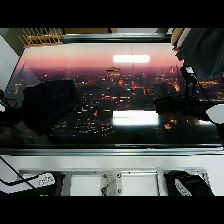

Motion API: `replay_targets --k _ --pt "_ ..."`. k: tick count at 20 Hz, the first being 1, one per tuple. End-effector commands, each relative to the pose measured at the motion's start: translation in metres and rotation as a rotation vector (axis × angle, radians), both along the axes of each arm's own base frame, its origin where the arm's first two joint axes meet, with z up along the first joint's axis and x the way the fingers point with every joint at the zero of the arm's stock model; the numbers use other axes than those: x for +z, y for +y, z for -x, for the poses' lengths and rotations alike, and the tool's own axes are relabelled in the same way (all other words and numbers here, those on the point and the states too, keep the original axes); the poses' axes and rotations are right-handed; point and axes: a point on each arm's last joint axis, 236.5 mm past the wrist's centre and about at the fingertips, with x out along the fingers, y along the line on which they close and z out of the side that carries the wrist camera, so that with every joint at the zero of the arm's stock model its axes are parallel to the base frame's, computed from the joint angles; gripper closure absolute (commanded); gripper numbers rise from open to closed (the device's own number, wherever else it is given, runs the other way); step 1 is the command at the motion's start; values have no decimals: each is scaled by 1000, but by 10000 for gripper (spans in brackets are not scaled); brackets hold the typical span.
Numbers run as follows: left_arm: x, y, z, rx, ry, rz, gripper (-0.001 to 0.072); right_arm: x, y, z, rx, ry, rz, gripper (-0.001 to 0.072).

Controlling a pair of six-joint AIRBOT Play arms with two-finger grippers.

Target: Fold the clothes and pants, and hang the long-sleeved shirts on hangers.

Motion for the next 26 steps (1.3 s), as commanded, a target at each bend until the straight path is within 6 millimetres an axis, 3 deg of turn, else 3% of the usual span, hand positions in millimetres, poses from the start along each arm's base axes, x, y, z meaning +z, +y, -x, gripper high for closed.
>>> replay_targets --k 1,7,8,9,10,13,15,18,20,23,26 --pt "-21 9 8 -9 40 8 90 0 0 0 0 0 0 684" --pt "-40 -14 3 -62 89 41 95 0 0 0 0 0 0 685" --pt "-40 -21 0 -80 91 42 273 0 0 0 0 0 0 684" --pt "-41 -31 -3 -96 96 48 576 0 0 0 0 0 0 684" --pt "-40 -41 -6 -110 101 56 700 0 0 0 0 -1 0 684" --pt "-11 -94 -25 -176 34 116 700 0 0 0 -1 -1 0 684" --pt "29 -156 -39 -283 -52 172 700 0 0 0 0 0 0 684" --pt "89 -278 -33 -535 -162 255 700 0 0 0 0 -1 0 685" --pt "121 -357 -12 -738 -233 260 700 0 0 0 0 0 0 684" --pt "154 -465 37 -1019 -343 288 700 0 0 0 0 0 0 685" --pt "165 -532 74 -1173 -423 322 696 0 0 0 0 0 0 684"
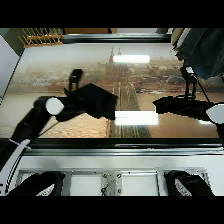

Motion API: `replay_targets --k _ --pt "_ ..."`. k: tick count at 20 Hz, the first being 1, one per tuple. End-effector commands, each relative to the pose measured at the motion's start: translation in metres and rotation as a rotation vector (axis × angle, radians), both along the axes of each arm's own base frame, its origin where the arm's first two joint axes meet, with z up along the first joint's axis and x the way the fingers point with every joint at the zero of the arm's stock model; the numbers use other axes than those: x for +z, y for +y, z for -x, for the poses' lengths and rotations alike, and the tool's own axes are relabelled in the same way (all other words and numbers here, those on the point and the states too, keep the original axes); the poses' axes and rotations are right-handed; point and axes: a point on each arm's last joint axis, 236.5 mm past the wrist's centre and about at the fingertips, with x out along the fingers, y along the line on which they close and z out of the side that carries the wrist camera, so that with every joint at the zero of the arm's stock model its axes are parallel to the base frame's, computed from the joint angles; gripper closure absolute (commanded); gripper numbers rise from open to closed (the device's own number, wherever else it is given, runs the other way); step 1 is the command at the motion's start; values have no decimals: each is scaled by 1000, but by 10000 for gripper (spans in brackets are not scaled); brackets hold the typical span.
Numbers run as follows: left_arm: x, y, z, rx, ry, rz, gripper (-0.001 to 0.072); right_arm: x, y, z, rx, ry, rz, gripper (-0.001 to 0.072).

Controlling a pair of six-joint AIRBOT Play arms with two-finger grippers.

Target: Fold the clothes and pants, and hang the long-sleeved shirts on hangers.

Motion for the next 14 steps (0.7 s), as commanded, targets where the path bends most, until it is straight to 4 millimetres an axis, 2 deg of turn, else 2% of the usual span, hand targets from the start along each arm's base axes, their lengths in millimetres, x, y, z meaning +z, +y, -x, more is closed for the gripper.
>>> replay_targets --k 1,2,3,4,6,8,10,12,14 --pt "22 -78 46 -168 -91 79 500 0 0 0 0 -1 0 685" --pt "20 -81 46 -153 -61 86 196 0 0 0 0 0 0 684" --pt "19 -78 43 -134 -28 84 -13 0 0 0 0 0 0 685" --pt "20 -71 37 -121 -5 71 -12 0 0 0 0 0 -1 684" --pt "26 -46 16 -67 30 51 -12 0 0 0 0 0 -1 685" --pt "32 -10 -10 23 40 45 -12 0 0 0 -1 -1 -1 684" --pt "31 36 -40 146 49 41 -12 1 1 0 0 0 -9 685" --pt "15 88 -67 277 90 28 -12 2 2 0 0 0 -12 684" --pt "-17 139 -83 394 187 5 -12 1 2 0 1 1 -12 684"
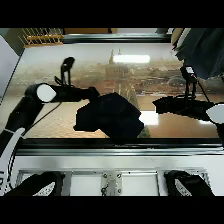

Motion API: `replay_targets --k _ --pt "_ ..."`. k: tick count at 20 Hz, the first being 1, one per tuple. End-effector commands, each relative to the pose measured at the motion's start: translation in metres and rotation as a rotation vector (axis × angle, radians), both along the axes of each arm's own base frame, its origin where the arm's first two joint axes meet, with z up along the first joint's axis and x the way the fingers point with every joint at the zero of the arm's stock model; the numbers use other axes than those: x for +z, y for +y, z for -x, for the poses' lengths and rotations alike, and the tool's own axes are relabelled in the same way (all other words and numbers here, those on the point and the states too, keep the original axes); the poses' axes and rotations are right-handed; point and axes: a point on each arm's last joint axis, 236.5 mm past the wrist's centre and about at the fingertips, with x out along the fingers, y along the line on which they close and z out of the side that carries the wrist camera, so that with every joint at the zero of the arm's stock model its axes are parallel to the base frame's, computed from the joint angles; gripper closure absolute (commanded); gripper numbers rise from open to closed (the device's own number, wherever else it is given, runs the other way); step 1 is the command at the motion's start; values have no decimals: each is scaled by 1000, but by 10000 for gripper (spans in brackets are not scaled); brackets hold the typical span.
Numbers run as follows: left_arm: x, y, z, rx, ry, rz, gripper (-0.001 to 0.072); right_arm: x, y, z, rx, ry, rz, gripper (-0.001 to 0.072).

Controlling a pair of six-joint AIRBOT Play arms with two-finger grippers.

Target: Fold the clothes and pants, and hang the long-sleeved shirts on hangers.

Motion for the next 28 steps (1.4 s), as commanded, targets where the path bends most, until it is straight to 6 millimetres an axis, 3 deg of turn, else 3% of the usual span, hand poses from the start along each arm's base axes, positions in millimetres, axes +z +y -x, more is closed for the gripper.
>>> replay_targets --k 1,4,6,8,10,12,16,17,19,21,22,24,26,28 --pt "-51 89 -22 193 174 -21 -11 1 1 0 1 0 -5 684" --pt "-119 133 -13 274 405 -19 -11 3 4 1 2 2 -26 684" --pt "-156 141 -1 286 532 -12 -11 3 4 1 2 3 -27 684" --pt "-182 136 6 277 609 3 -9 3 5 1 2 3 -28 684" --pt "-191 114 3 249 633 87 38 3 5 1 2 3 -30 684" --pt "-193 93 -1 209 625 147 38 3 5 1 2 3 -30 684" --pt "-201 76 -5 189 604 127 39 -2 5 -1 2 18 -29 684" --pt "-202 73 -9 192 585 121 77 -5 5 -2 -7 34 -35 684" --pt "-199 73 -17 197 560 119 703 -17 3 -6 -54 96 -58 676" --pt "-185 76 -27 186 533 125 700 -42 -10 -12 -137 182 -33 673" --pt "-173 80 -33 183 505 123 700 -60 -23 -16 -211 246 -6 582" --pt "-148 85 -47 168 428 121 700 -98 -45 -26 -342 356 21 64" --pt "-127 85 -54 155 369 117 700 -135 -52 -39 -378 423 27 64" --pt "-120 84 -55 150 351 117 700 -173 -51 -50 -400 481 22 63"
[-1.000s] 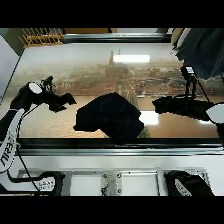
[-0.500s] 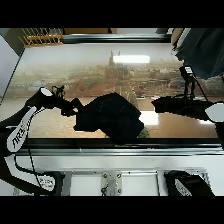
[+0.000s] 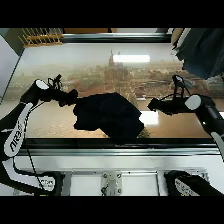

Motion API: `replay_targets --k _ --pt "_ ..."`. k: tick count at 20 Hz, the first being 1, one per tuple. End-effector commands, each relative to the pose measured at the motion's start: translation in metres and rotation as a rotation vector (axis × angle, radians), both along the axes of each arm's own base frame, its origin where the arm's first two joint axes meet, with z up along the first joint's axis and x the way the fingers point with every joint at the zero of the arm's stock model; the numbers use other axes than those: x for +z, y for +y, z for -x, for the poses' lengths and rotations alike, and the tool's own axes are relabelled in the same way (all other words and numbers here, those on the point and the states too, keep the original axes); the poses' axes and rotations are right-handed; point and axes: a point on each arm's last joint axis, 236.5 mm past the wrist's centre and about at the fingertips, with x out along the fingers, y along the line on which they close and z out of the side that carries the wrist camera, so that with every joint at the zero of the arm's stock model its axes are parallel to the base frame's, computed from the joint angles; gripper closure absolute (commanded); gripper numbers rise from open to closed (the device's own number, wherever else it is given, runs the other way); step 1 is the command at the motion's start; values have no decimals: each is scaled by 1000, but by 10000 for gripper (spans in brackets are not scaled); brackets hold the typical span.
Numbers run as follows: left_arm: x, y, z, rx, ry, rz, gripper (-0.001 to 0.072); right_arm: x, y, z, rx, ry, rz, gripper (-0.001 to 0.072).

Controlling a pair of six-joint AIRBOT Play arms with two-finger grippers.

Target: Fold the clothes and pants, and hang the long-sleeved shirts on hangers.

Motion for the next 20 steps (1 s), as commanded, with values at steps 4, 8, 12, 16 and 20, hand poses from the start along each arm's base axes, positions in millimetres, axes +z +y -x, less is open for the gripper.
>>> replay_targets --k 4,8,12,16,20 --pt "16 -1 -3 -18 -37 -1 700 -95 27 -25 -59 152 -153 64" --pt "16 0 -4 -15 -40 -2 700 -99 59 -31 -12 135 -274 64" --pt "16 0 -5 -12 -43 -1 700 -102 72 -36 -1 102 -256 66" --pt "16 0 -5 -12 -43 0 700 -101 74 -46 -10 48 -231 487" --pt "61 8 -22 12 -151 -6 701 -47 62 -75 102 -116 -128 687"
